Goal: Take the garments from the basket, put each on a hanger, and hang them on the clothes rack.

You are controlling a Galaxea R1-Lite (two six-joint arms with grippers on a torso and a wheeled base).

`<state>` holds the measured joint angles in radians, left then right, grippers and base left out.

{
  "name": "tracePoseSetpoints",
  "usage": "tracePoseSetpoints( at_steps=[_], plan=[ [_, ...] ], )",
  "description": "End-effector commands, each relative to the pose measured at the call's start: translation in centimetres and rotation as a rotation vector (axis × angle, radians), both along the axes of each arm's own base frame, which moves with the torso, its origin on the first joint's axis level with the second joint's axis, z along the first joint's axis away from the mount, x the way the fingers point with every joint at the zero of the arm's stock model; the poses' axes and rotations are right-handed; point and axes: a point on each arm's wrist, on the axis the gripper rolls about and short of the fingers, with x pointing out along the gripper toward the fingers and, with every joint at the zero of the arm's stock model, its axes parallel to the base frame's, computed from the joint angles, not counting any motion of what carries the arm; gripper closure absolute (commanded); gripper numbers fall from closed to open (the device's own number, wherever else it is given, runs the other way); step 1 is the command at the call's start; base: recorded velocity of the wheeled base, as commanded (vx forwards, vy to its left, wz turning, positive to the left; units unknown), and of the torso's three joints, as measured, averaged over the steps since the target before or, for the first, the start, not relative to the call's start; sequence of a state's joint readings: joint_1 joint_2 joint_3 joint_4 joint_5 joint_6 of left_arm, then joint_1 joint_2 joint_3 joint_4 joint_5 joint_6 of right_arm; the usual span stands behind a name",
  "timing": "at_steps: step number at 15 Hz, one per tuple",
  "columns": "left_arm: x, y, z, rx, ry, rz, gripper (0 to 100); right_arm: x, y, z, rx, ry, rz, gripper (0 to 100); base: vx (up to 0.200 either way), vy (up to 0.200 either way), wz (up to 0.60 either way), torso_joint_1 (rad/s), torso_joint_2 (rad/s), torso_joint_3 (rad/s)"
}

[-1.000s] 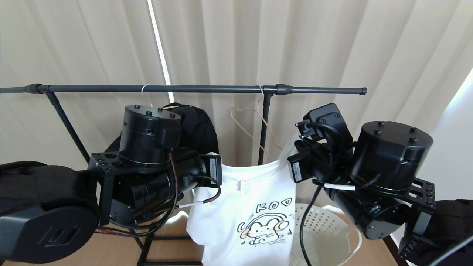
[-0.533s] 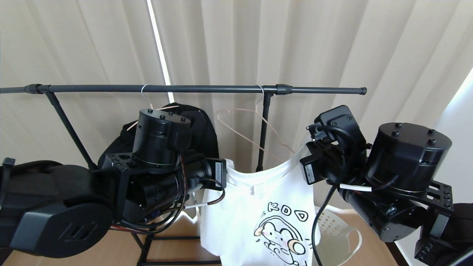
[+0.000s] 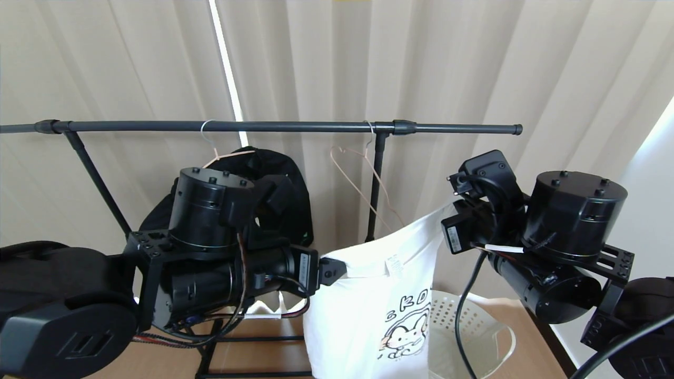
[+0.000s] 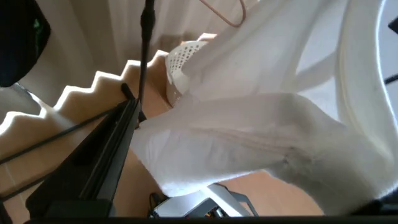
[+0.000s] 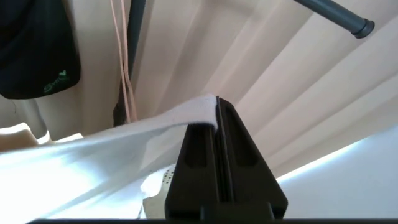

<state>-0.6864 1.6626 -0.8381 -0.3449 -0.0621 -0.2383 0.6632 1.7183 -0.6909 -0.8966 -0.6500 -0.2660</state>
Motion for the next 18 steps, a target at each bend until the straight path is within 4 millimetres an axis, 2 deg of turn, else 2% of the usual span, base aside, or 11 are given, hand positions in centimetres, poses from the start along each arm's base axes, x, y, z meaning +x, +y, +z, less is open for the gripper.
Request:
tracePoseSetpoints(
  at_steps=[1, 3, 6, 8, 10, 11, 12, 14, 18],
  plan=[
    [-0.7, 1.6, 0.1, 0.001, -0.006, -0.029, 0, 0.5, -0.2, -0.5, -0.012, 0.014, -0.015, 100, 0.0, 0.0, 0.0, 0.0, 0.0, 0.0],
    [-0.9, 2.5, 0.0, 0.012, -0.012, -0.076, 0, 0.5, -0.1, -0.6, -0.013, 0.015, -0.015, 100, 0.0, 0.0, 0.0, 0.0, 0.0, 0.0],
    [-0.8, 2.7, -0.1, -0.001, -0.004, -0.092, 0, 0.5, -0.2, -0.6, -0.014, 0.017, -0.016, 100, 0.0, 0.0, 0.0, 0.0, 0.0, 0.0],
    [-0.1, 2.4, 0.8, -0.019, -0.03, -0.081, 0, 0.0, -0.6, -0.4, -0.034, 0.015, -0.014, 100, 0.0, 0.0, 0.0, 0.0, 0.0, 0.0],
    [1.1, 1.7, 1.1, -0.02, -0.036, -0.055, 0, -1.3, -2.1, 0.1, -0.123, 0.009, -0.017, 100, 0.0, 0.0, 0.0, 0.0, 0.0, 0.0],
    [1.2, 1.6, 1.1, -0.02, -0.037, -0.048, 0, -1.4, -2.3, 0.1, -0.133, 0.011, -0.024, 100, 0.0, 0.0, 0.0, 0.0, 0.0, 0.0],
    [2.7, 0.7, 0.8, 0.005, -0.047, 0.011, 0, -1.0, -5.0, 0.0, -0.222, 0.023, -0.093, 100, 0.0, 0.0, 0.0, 0.0, 0.0, 0.0],
    [4.5, -0.4, 0.5, 0.031, -0.07, 0.08, 0, -0.1, -6.6, 0.4, -0.215, 0.014, -0.16, 100, 0.0, 0.0, 0.0, 0.0, 0.0, 0.0],
    [6.7, -1.8, 0.0, 0.037, -0.081, 0.113, 0, 0.4, -7.1, 0.7, -0.206, 0.005, -0.164, 100, 0.0, 0.0, 0.0, 0.0, 0.0, 0.0]
  ],
)
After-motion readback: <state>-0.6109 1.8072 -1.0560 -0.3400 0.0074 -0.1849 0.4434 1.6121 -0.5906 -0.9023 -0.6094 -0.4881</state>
